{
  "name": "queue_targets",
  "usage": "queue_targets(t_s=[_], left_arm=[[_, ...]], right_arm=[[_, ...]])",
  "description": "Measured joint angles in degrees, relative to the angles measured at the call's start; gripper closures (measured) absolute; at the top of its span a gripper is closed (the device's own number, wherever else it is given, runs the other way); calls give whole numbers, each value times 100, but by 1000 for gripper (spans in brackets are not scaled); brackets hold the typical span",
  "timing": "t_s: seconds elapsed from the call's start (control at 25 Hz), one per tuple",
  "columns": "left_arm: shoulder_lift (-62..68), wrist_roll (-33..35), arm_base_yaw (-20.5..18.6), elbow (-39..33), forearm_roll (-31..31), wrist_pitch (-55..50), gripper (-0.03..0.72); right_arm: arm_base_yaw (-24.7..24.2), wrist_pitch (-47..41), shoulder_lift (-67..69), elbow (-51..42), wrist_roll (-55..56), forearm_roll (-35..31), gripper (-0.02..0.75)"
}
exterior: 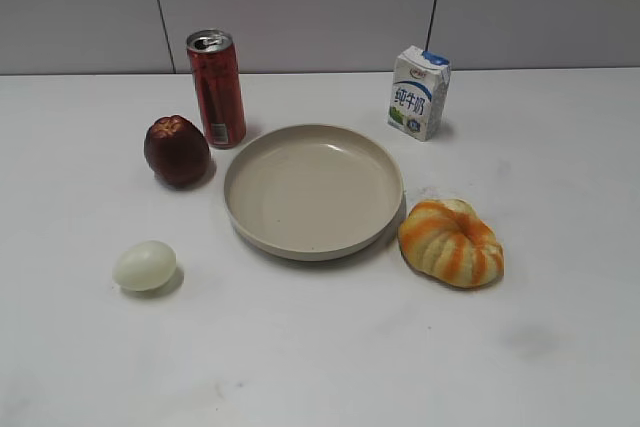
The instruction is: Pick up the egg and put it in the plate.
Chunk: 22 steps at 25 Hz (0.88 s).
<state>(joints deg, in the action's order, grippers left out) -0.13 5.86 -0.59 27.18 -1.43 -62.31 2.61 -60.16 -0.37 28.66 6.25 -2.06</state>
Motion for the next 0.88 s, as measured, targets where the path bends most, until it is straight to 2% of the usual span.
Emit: queue_targets(t_s=[0.44,0.72,0.88], left_arm=[[0,5,0,0,0,0,26],[0,5,0,6,0,8,65],[181,5,0,137,0,459,70]], right_arm=[[0,0,0,0,0,0,149],[0,0,0,0,0,0,149],[0,0,0,0,0,0,149]])
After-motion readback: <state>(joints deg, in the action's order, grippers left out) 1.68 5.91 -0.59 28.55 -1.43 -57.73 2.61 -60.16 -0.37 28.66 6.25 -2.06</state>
